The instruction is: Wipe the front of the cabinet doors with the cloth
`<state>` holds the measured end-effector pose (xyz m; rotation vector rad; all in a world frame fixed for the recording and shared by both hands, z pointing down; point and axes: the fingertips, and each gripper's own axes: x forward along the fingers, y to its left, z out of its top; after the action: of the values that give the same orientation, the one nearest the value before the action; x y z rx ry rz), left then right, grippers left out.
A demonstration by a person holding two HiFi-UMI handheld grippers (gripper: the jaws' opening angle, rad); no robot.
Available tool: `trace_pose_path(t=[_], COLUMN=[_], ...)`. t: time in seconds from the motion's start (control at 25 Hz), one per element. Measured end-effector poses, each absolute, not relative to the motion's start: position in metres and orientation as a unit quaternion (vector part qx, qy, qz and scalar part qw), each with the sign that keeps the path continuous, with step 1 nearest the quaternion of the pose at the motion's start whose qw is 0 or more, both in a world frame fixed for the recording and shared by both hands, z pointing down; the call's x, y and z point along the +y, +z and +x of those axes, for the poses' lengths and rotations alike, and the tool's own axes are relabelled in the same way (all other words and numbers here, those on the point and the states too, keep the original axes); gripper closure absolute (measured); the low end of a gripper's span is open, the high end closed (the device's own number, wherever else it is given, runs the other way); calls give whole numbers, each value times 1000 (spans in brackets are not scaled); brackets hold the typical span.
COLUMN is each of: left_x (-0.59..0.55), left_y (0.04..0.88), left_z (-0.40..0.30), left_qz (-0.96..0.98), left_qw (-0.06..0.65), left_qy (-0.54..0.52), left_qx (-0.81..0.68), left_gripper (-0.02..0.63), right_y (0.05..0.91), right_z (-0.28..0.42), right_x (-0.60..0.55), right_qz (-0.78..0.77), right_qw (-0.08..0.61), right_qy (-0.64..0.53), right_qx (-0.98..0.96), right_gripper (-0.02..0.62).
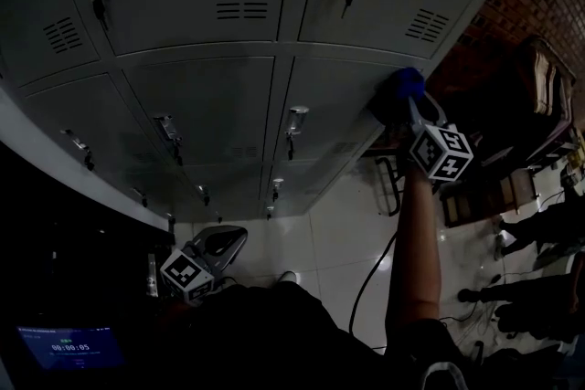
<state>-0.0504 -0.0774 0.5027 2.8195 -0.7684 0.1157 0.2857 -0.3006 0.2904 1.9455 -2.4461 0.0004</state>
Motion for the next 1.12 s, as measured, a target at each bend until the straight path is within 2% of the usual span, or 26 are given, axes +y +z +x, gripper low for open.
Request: trace_pose_path(t=[0.24, 0.48, 0.84, 1.12], left_x=[-74, -68, -56, -51], left_y=[501, 502, 501, 497], left_z=[-47, -50, -67, -78], left_qz=[959, 958, 952, 948], left_qw=[107, 107, 108, 110], left_qy=[41, 41, 40, 37], left_qx=[-259, -262, -284, -296], left_gripper=[606, 606, 606, 606], right_y=[292, 290, 284, 309], right_z=[317, 314, 194, 93], right_x=[-302, -289, -253, -264], right_qz=[647, 650, 553, 471], right_qw=[9, 0, -24, 2], right_qy=[2, -3, -11, 5], right_qx=[-762, -760, -833, -882], right_gripper=[517, 517, 517, 517])
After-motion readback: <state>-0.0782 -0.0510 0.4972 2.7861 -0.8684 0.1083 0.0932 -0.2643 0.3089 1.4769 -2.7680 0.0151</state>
